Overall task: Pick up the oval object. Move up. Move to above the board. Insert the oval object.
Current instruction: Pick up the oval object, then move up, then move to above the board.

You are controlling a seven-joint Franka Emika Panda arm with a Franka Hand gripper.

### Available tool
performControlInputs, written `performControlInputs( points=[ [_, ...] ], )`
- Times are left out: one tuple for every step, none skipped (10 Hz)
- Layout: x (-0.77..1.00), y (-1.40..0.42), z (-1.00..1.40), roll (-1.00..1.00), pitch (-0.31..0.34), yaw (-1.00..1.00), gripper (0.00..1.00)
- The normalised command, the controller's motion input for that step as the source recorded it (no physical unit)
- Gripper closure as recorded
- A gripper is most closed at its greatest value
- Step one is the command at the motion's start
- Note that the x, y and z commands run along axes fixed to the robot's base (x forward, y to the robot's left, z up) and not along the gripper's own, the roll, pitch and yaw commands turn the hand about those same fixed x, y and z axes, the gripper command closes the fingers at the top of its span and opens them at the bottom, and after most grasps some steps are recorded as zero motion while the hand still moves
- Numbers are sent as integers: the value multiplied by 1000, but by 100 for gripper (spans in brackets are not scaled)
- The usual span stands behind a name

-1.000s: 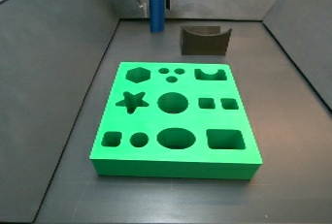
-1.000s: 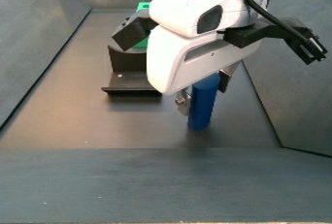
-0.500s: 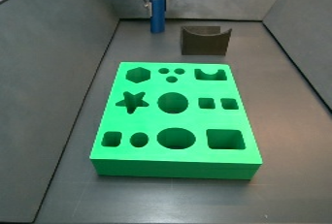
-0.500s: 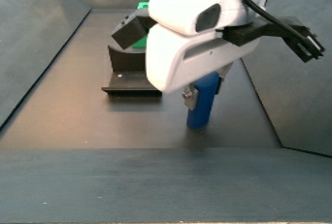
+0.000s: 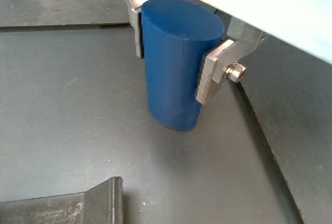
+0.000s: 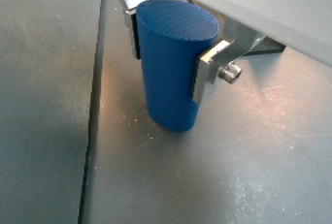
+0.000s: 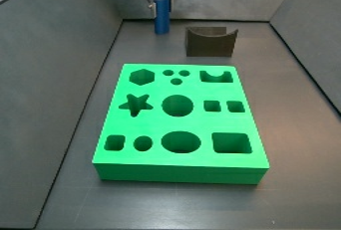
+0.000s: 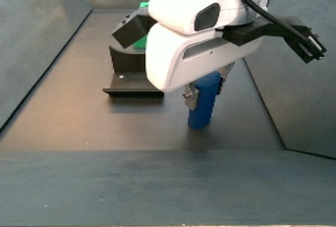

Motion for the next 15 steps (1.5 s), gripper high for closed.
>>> performControlInputs(
  points=[
    [0, 0, 0, 0, 0, 0, 100],
    [0, 0, 833, 0, 0, 0, 100],
    [-47, 46, 813, 1, 17, 47, 100],
    [-71, 33, 708, 3, 45, 39, 100],
    [-50, 12, 529, 24, 50, 19, 100],
    [-36, 4, 376, 41, 58, 10, 100],
    [-27, 0, 217, 57, 68, 5, 100],
    [-16, 142, 1000, 274, 272, -136, 100],
    [-17, 139, 1000, 262, 281, -122, 100],
    [-15, 128, 1000, 235, 271, -86, 100],
    [-9, 114, 1000, 183, 225, -23, 100],
    [-10, 110, 1000, 152, 187, 7, 100],
    [-9, 97, 1000, 118, 144, 31, 100],
    [-9, 93, 1000, 113, 133, 37, 100],
    [-6, 80, 1000, 111, 118, 42, 100]
  ],
)
